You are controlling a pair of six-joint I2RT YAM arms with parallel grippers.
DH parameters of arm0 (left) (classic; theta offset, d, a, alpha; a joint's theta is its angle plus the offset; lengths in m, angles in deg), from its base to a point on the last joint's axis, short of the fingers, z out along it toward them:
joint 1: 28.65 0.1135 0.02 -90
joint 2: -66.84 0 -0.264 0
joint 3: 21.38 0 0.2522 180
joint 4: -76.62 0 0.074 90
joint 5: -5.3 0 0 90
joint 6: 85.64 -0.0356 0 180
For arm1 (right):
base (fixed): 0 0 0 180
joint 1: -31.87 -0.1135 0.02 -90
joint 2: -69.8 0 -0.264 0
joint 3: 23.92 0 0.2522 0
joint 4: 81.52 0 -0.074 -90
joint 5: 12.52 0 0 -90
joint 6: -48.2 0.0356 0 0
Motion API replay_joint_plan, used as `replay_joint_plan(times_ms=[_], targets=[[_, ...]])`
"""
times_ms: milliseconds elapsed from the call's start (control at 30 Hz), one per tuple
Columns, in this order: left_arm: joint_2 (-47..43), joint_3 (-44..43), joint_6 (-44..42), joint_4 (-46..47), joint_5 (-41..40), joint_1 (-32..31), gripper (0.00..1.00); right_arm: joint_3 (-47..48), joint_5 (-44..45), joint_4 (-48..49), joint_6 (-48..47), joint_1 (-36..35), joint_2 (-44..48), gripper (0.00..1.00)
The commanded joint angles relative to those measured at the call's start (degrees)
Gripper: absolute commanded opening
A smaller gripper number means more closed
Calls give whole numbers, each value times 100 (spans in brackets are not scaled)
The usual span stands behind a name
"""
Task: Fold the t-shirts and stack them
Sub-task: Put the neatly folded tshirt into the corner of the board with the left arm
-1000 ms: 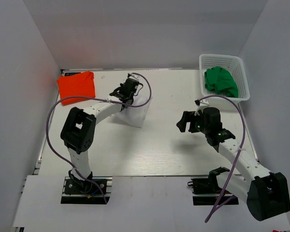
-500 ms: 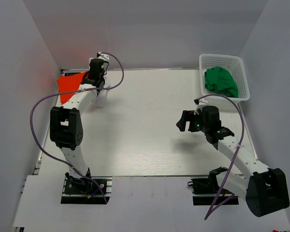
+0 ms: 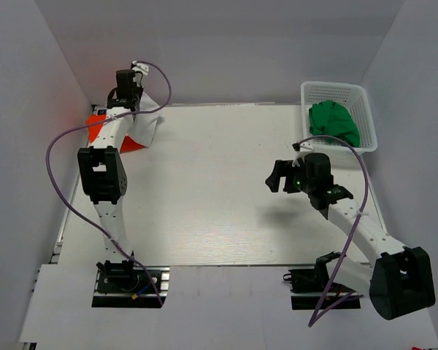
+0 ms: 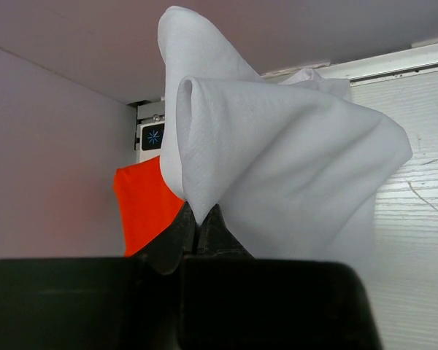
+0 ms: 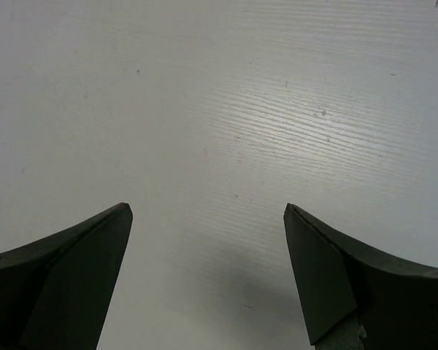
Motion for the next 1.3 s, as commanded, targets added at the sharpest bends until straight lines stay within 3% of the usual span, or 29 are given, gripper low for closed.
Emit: replay_joint_plan(times_ms=[0, 300, 700, 767, 833, 867, 1067, 1167, 1267], targets=[[-184, -353, -9, -159, 308, 221, 0, 363, -33, 25, -20, 29, -119, 90], [18, -230, 210, -265, 414, 741, 0, 653, -209, 42, -20, 20, -628, 90], [739, -457, 561, -247, -76, 1206, 0, 917, -279, -10, 86, 20, -989, 90], [871, -536, 728, -299, -366, 1207, 18, 908, -315, -28, 77, 11, -1007, 90], [1002, -843, 1018, -684, -815, 1311, 76, 934, -350, -89, 103, 29, -1025, 90], [1064, -1071, 1158, -782, -929, 1312, 100, 934, -350, -107, 94, 11, -990, 90], [986, -1714, 2415, -1704, -1598, 1479, 100, 768, -394, -63, 42, 11, -718, 90], [486, -1637, 2846, -1960, -1205, 1479, 100, 636, -394, -45, 15, 11, -542, 90], [-259, -1199, 3162, -2040, -161, 1339, 100, 478, -368, 25, 76, 2, -357, 90]])
